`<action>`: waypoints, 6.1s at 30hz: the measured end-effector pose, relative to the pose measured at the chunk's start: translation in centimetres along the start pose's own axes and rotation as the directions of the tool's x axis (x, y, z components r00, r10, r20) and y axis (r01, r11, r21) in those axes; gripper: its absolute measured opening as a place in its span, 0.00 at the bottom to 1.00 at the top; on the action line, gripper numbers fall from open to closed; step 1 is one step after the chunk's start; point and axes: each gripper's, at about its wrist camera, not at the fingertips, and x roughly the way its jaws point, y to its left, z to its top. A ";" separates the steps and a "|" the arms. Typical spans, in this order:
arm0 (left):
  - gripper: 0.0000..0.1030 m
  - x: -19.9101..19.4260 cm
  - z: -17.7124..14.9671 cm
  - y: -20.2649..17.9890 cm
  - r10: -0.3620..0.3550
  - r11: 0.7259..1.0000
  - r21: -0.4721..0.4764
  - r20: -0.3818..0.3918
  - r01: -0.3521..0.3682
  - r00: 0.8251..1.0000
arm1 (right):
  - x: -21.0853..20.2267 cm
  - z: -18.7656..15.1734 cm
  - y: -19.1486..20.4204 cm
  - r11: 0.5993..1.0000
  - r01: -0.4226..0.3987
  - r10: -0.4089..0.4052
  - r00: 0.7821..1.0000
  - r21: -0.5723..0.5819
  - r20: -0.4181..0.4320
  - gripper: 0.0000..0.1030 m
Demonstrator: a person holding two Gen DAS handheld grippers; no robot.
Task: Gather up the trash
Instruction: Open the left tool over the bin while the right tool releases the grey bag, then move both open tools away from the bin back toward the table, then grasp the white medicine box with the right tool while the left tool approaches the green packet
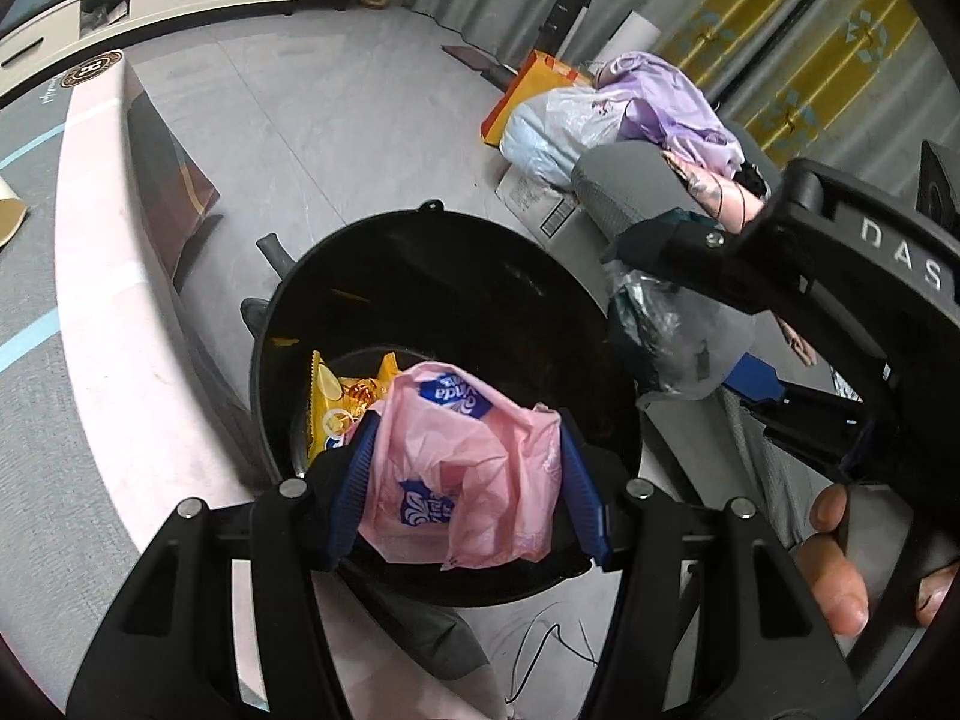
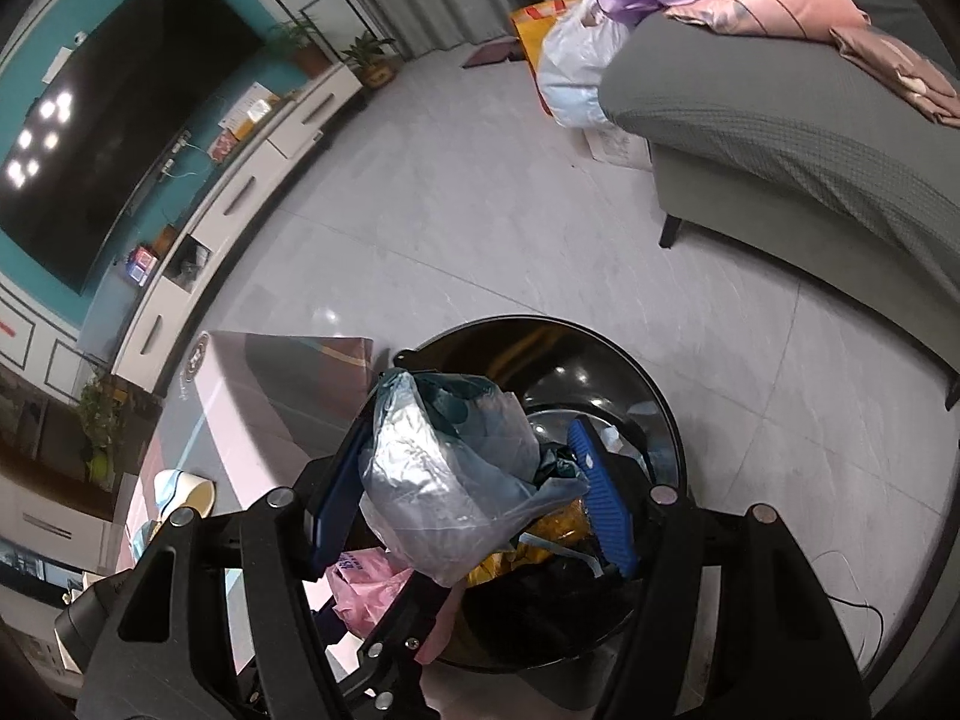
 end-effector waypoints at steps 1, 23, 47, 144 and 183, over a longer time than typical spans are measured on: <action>0.56 0.2 0.0 -0.1 0.001 1.000 0.004 -0.003 -0.001 1.000 | 0.0 0.0 0.0 1.000 0.003 -0.003 1.000 0.003 -0.002 0.64; 0.57 2.5 -0.1 -1.1 0.009 1.000 0.025 -0.067 -0.007 0.998 | 0.7 0.3 -0.9 0.999 0.028 -0.027 0.999 0.034 -0.034 0.64; 0.87 -0.4 -0.7 -0.4 0.016 1.000 0.014 0.007 -0.016 1.000 | -0.5 0.2 -0.3 0.999 0.032 -0.033 0.999 0.027 0.005 0.83; 0.97 -33.1 -18.4 34.6 0.501 0.672 -0.699 0.187 -0.244 0.845 | 4.2 -24.6 24.1 0.645 -0.129 0.169 0.985 -0.753 -0.025 0.87; 0.96 -34.3 -19.2 35.7 0.528 0.628 -0.738 0.171 -0.247 0.832 | 0.6 -24.5 29.7 0.618 -0.239 0.192 0.970 -0.749 -0.152 0.87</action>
